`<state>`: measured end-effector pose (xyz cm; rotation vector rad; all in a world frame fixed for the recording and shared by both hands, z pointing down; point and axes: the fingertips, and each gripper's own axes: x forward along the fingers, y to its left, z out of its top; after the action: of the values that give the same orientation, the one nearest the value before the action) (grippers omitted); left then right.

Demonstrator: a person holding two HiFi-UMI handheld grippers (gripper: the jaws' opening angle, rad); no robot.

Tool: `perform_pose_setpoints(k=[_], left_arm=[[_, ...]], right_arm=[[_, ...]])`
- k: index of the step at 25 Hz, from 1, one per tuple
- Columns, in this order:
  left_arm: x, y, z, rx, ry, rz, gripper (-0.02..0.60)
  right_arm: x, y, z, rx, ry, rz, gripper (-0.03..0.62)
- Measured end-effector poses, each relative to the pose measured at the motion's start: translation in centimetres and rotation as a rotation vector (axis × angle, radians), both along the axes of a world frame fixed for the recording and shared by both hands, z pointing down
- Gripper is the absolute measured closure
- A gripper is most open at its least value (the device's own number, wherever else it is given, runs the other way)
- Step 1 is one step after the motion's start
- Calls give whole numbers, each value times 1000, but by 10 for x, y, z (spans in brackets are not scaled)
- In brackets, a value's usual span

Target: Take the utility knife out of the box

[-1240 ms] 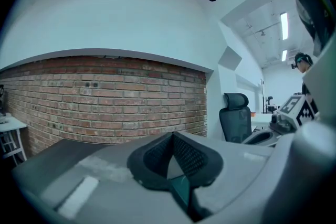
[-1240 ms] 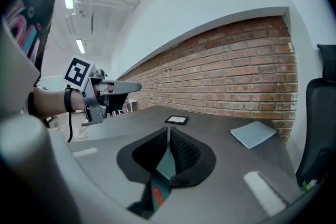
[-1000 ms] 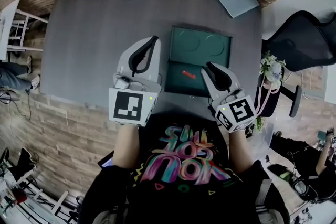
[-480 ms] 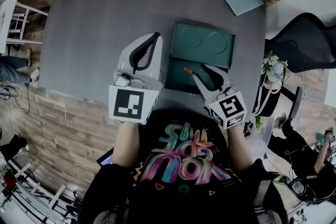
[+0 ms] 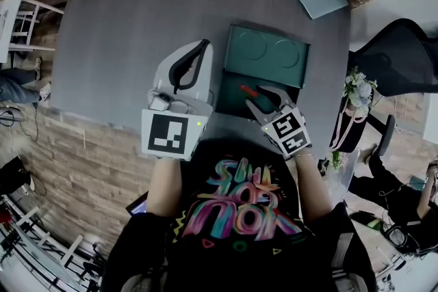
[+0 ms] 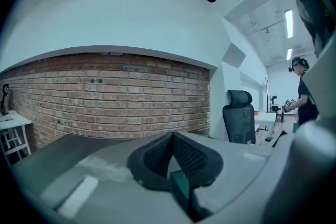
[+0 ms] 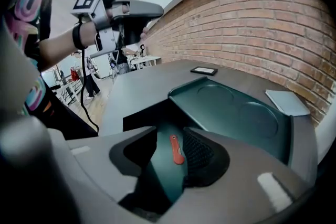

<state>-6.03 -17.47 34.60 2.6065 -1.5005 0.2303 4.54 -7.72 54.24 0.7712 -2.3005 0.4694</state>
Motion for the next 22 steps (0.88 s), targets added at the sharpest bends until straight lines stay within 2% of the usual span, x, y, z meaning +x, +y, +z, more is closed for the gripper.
perform_pose_setpoints(k=[4,11,22], left_arm=[[0,1,3,-7,-2,-6,580],[-2,3,4,-9,-5,-17,580],[-5,4,8,-16,-4,-25,580]], right_arm=[[10,2,22,-63,58,-9,451],[14,-1,39,-131,93,2,451],[20,-9,55,-141,162,2,484]])
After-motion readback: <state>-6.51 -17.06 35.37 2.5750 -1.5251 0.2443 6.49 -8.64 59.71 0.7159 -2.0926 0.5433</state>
